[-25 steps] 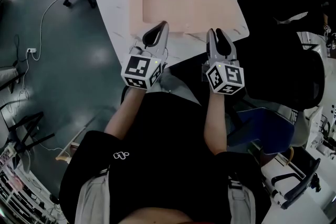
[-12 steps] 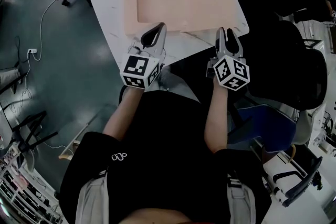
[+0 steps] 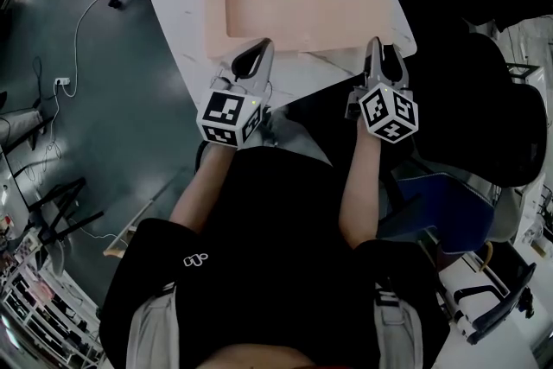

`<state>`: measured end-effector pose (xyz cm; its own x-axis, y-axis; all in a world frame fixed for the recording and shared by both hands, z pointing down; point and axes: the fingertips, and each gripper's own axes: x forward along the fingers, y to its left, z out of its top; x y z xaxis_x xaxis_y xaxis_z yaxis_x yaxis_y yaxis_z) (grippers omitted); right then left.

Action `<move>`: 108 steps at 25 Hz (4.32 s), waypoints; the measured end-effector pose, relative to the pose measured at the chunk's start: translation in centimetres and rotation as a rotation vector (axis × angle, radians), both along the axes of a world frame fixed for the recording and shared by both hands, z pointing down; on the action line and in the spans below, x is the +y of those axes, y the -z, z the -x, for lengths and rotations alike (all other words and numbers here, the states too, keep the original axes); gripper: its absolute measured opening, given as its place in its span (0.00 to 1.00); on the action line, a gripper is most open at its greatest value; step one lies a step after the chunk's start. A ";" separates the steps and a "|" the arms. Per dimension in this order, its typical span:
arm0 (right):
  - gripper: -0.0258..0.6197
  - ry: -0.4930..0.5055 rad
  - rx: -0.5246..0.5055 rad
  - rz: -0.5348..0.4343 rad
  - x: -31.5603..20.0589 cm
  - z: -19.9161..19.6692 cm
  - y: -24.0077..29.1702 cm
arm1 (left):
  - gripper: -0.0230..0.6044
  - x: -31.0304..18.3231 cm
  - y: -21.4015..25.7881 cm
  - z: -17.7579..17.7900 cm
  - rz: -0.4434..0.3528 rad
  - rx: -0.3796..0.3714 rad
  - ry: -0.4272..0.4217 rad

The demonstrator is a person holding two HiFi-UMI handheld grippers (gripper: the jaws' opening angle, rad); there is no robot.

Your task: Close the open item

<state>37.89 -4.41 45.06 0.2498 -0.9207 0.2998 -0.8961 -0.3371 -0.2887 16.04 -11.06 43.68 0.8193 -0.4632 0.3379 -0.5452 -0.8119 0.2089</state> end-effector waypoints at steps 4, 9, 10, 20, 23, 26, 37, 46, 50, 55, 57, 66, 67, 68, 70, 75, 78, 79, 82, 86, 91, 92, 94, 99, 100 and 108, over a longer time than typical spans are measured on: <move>0.21 0.010 0.007 -0.027 -0.6 0.1 0.6 | 0.01 -0.3 0.1 0.4 -0.005 -0.008 0.009; 0.19 0.031 0.029 -0.051 -1.1 0.7 1.6 | 0.01 -0.3 0.3 1.0 -0.007 -0.008 0.028; 0.15 0.031 0.039 -0.053 -1.1 0.9 1.7 | 0.01 -0.3 0.3 1.2 -0.006 -0.008 0.033; 0.06 0.134 0.113 -0.075 -2.5 4.6 3.7 | 0.01 0.5 -0.1 3.9 0.008 -0.011 0.085; 0.06 0.178 0.136 -0.083 -3.0 6.5 4.3 | 0.01 0.5 -0.3 4.9 0.015 -0.010 0.098; 0.06 0.211 0.157 -0.083 -3.3 8.0 4.7 | 0.01 0.4 -0.2 5.8 0.017 -0.002 0.113; 0.07 0.318 0.273 -0.035 -4.9 12.8 5.3 | 0.01 -0.7 -1.1 9.1 0.048 0.019 0.158; 0.09 0.424 0.384 0.016 -6.3 17.2 5.0 | 0.01 -1.7 -1.7 11.6 0.066 0.031 0.194; 0.09 0.466 0.435 0.038 -6.9 18.9 4.9 | 0.01 -1.9 -2.3 12.6 0.080 0.030 0.205; 0.09 0.516 0.512 0.082 -7.8 20.8 4.5 | 0.01 -2.2 -4.0 14.0 0.107 0.001 0.223; 0.09 0.544 0.544 0.100 -8.2 21.7 4.3 | 0.01 -2.4 -4.6 14.4 0.119 -0.003 0.229; 0.11 0.683 0.584 0.152 -9.6 26.1 1.8 | 0.01 -2.9 -5.6 15.9 0.142 0.001 0.253; 0.11 0.694 0.584 0.155 -9.8 26.6 1.6 | 0.01 -3.0 -5.6 16.1 0.143 0.001 0.254; 0.11 0.704 0.583 0.158 -9.9 27.1 1.3 | 0.01 -3.1 -5.7 16.2 0.143 0.001 0.255; 0.11 0.726 0.579 0.163 -10.2 27.9 0.7 | 0.01 -3.2 -5.7 16.5 0.143 0.001 0.257; 0.11 0.794 0.571 0.186 -10.7 29.7 -1.1 | 0.01 -3.5 -6.1 16.7 0.148 -0.004 0.262; 0.12 0.838 0.571 0.199 -11.1 30.7 -2.2 | 0.01 -3.5 -6.2 16.7 0.150 -0.005 0.263; 0.12 0.852 0.572 0.204 -11.2 31.1 -2.6 | 0.01 -3.6 -6.3 16.7 0.151 -0.006 0.264; 0.12 0.894 0.577 0.218 -11.5 32.1 -3.7 | 0.01 -3.6 -6.5 17.0 0.156 -0.009 0.268; 0.12 0.949 0.587 0.239 -12.0 33.3 -5.0 | 0.01 -4.0 -6.5 17.3 0.158 -0.011 0.276; 0.13 1.017 0.589 0.267 -12.5 34.7 -6.8 | 0.01 -4.2 -6.7 17.8 0.166 -0.014 0.287; 0.13 1.028 0.587 0.268 -12.6 34.8 -7.1 | 0.01 -4.3 -6.8 17.8 0.168 -0.015 0.289; 0.13 1.048 0.580 0.274 -12.8 35.1 -7.7 | 0.01 -4.4 -6.9 17.9 0.172 -0.015 0.295; 0.14 1.099 0.556 0.301 -13.0 36.0 -9.2 | 0.01 -4.7 -7.1 18.6 0.181 -0.016 0.311; 0.14 1.109 0.553 0.306 -13.0 36.2 -9.5 | 0.01 -4.8 -7.1 18.8 0.182 -0.017 0.315; 0.14 1.159 0.535 0.353 -13.4 37.0 -11.7 | 0.01 -5.2 -7.6 19.5 0.194 -0.022 0.334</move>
